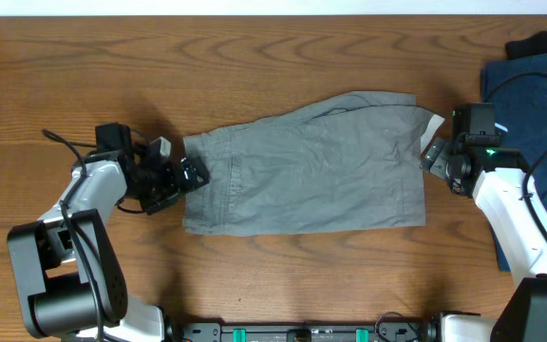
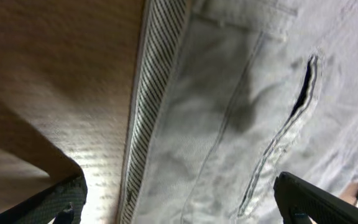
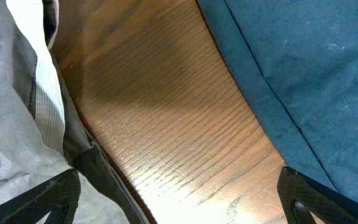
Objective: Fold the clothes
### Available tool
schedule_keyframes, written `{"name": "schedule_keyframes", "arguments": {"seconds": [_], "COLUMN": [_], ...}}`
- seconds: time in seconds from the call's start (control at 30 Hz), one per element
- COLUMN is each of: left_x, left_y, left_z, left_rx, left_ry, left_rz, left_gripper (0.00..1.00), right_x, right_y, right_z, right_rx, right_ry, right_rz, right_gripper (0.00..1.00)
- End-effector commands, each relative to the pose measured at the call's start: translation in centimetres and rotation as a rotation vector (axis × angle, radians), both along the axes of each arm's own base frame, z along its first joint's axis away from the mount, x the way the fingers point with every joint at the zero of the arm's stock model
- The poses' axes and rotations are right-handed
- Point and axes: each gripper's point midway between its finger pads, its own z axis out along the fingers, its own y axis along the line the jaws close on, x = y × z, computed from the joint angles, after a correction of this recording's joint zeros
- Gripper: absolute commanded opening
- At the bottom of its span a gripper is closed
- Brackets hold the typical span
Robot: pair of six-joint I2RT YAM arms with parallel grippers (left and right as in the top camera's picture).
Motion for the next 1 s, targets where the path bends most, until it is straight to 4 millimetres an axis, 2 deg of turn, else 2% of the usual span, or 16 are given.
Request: {"name": "schedule_keyframes", "arguments": {"seconds": [0.0,0.23,0.4,0.5,0.57,0.77,0.93,0.97], "left_x": [-0.8,-1.3,-2.3,-2.7,-2.9,-2.9,-2.8,-2.8], "left_y": [-0.8,-1.9,-2.3,-2.4,-2.4,-2.4,-2.4,-2.4], "left_z": [-0.6,-1.3,-3.2,-4.1,-4.3,-4.3,-4.3,-4.3], "left_rx": [-0.016,-0.019,-0.034,-0.041,-0.043,-0.043,-0.043,-0.043], "left_ry": [0.028,0.056,0.13,0.167,0.176,0.177,0.177,0.178], "left_rz": [-0.037,-0.074,-0.083,-0.083,-0.083,-0.083,-0.083,-0.083], "left_gripper": [0.98,1.0,0.92,0.78,0.65,0.4,0.06,0.06], "right_x": [0.3,0.3,0.3,0.3,0.3,0.3,0.3,0.3], "right_y": [-0.5,-0.5,-0.5,-0.5,-0.5,-0.5,-0.5,-0.5], "right_z": [0.8,0.8,0.8,0.8,0.8,0.8,0.8,0.8], "right_rx": [-0.023,-0.023,-0.023,-0.023,-0.023,-0.023,-0.023,-0.023], "right_ry": [-0.017,-0.016,-0.017,-0.016,-0.017,-0.016,-0.017,-0.017], "right_rz": [-0.006,-0.006,-0.006,-0.006,-0.006,-0.006,-0.006,-0.006], "right_gripper": [0.99,0.99,0.99,0.99,0.99,0.99,0.99,0.99]}}
